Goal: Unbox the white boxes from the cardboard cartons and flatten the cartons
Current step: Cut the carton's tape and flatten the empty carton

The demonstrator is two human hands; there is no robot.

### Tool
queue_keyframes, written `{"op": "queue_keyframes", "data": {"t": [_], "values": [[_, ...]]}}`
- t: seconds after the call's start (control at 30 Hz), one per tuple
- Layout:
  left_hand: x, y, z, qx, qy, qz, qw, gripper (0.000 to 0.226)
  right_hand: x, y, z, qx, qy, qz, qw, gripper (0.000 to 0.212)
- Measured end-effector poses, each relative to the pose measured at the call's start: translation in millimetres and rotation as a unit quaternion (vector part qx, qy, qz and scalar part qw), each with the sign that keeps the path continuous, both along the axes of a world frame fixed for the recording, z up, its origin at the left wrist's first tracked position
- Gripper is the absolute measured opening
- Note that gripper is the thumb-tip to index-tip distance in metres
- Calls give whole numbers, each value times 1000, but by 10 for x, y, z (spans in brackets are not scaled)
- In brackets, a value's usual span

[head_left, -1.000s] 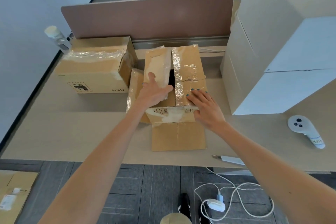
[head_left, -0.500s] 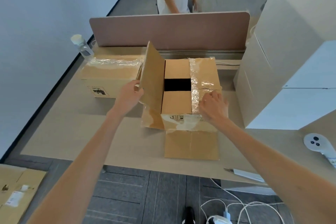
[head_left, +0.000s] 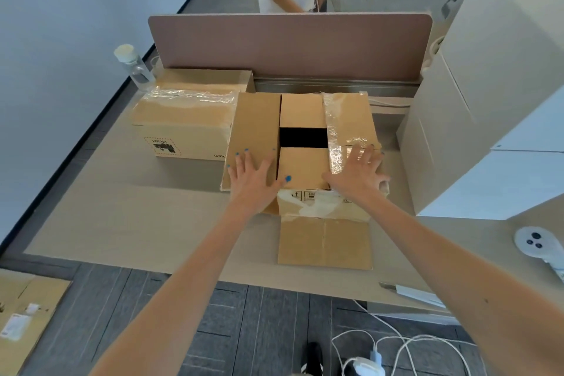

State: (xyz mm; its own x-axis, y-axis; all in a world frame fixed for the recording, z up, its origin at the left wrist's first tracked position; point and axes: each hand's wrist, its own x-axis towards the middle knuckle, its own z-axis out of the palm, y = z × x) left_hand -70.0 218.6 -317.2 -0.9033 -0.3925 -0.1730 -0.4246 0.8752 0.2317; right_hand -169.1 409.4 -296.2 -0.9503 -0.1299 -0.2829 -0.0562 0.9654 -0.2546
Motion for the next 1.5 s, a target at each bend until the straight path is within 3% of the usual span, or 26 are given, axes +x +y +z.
{"op": "queue_keyframes", "data": {"t": [0.27,0.37,0.67,0.77,0.83,0.9,1.0,1.1,1.27,1.5], "values": [[7,85,-124,0,-7,2,1000,75,-136,246,214,-194,-9,-16,981,87],[34,61,-133,25,-6,3,1000,75,-202,309,184,-239,-19,-21,971,71],[-97,-3,-56,12,-2,0,1000,75,-107,262,429,-222,44,10,974,53],[-91,136,-57,5,-14,1,1000,75,-82,457,505,-195,163,50,966,35],[-61,207,-75,3,-20,5,1000,74,-98,538,482,-102,318,145,931,36],[-29,176,-101,0,-26,14,1000,73,-142,518,490,42,411,214,885,32],[-35,166,-85,-5,-28,20,999,69,-186,575,517,217,329,225,891,28],[-69,223,-82,-8,-7,21,1000,60,-158,754,438,293,227,200,907,44],[-120,295,-109,-33,-3,16,999,55,-120,1016,130,237,153,151,947,52],[-143,387,-171,-33,1,11,999,54,-118,1063,-80,212,152,154,953,57]]}}
